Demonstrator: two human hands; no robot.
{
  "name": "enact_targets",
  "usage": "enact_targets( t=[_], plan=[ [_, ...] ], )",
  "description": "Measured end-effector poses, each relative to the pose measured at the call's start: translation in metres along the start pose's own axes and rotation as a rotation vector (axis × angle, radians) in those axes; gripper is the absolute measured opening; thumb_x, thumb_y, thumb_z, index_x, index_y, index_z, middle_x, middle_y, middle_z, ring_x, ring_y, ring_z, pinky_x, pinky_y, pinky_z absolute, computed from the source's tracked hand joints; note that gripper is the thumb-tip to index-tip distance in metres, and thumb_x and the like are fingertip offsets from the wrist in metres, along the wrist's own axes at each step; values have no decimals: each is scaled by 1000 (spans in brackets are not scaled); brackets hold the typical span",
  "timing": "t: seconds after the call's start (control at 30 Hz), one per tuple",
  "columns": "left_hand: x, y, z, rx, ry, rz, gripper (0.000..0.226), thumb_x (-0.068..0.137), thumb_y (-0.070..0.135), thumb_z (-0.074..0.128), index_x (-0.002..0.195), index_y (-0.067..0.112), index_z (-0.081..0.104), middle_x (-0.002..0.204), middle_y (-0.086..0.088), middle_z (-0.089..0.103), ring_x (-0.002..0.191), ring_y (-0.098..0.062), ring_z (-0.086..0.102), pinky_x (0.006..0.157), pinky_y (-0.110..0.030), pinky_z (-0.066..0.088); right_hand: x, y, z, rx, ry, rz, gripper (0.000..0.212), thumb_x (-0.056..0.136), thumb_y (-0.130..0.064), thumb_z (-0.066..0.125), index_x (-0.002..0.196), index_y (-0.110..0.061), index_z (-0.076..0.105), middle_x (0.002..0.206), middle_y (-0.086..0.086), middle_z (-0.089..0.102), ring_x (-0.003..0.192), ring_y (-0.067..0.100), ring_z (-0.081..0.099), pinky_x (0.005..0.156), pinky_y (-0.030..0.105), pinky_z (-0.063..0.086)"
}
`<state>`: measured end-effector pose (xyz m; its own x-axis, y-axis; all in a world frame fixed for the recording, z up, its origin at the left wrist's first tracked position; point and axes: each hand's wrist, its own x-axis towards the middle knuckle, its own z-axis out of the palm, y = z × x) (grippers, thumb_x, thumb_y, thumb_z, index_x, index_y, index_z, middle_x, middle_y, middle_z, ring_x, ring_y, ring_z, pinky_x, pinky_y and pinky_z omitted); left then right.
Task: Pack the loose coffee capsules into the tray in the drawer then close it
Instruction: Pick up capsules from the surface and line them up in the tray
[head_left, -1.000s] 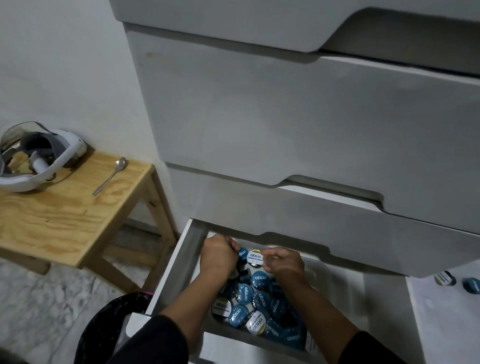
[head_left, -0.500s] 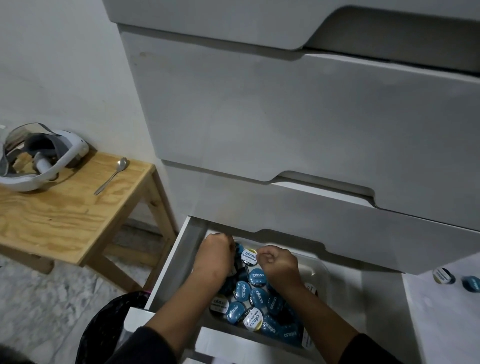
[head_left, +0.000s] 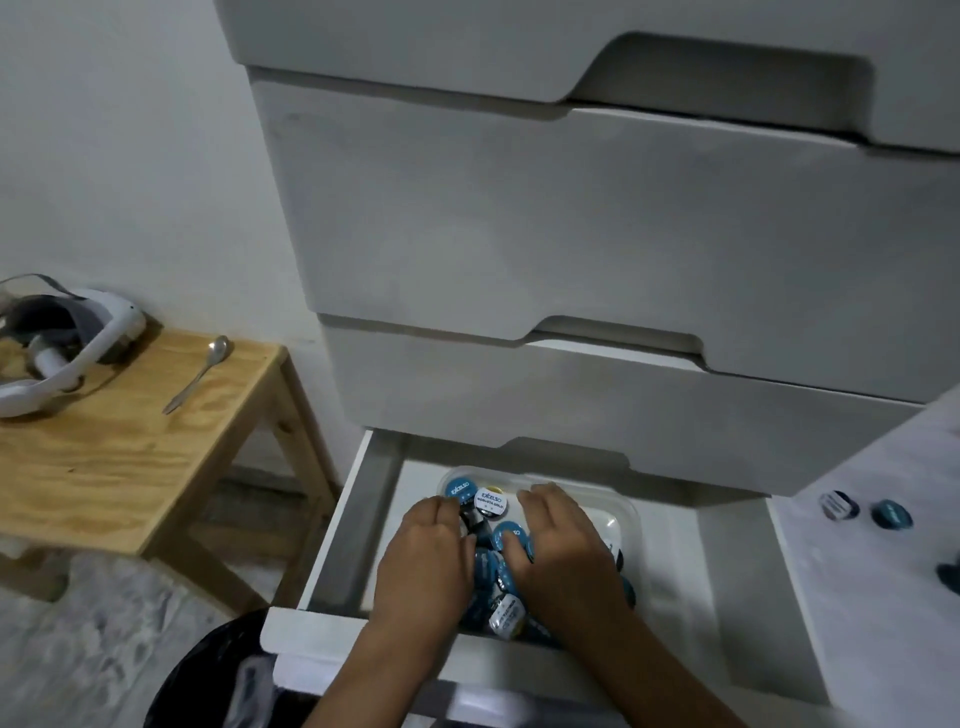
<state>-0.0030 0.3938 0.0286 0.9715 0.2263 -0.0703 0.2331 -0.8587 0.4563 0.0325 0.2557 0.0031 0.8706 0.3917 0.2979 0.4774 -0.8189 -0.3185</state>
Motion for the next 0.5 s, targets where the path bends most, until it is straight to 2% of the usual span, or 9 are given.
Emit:
enact_targets(
  t=[0.17, 0.33, 0.5],
  plan=[
    [-19, 23, 5, -29, 29, 42, 44, 95, 30, 42, 137, 21, 34, 139, 0, 42, 125, -14, 43, 104, -24, 37, -21, -1, -21, -82, 78, 23, 39, 76, -26, 47, 98, -2, 69, 98, 16, 71, 93, 28, 68, 80, 38, 58],
    [-36, 54, 10, -3, 2, 80, 59, 92, 31, 51, 143, 23, 21, 147, 1, 32, 133, -14, 35, 111, -27, 32, -44, 32, -33, -127, 120, -7, 37, 84, -25, 51, 106, 1, 66, 107, 20, 68, 103, 32, 65, 88, 41, 55],
    [-47, 111, 21, 73, 59, 162, 59, 94, 31, 46, 144, 17, 19, 150, -2, 27, 139, -16, 24, 114, -27, 23, -60, 72, -66, -119, 291, -32, 35, 87, -24, 54, 107, 2, 65, 107, 20, 68, 105, 31, 63, 90, 38, 53]
  ],
)
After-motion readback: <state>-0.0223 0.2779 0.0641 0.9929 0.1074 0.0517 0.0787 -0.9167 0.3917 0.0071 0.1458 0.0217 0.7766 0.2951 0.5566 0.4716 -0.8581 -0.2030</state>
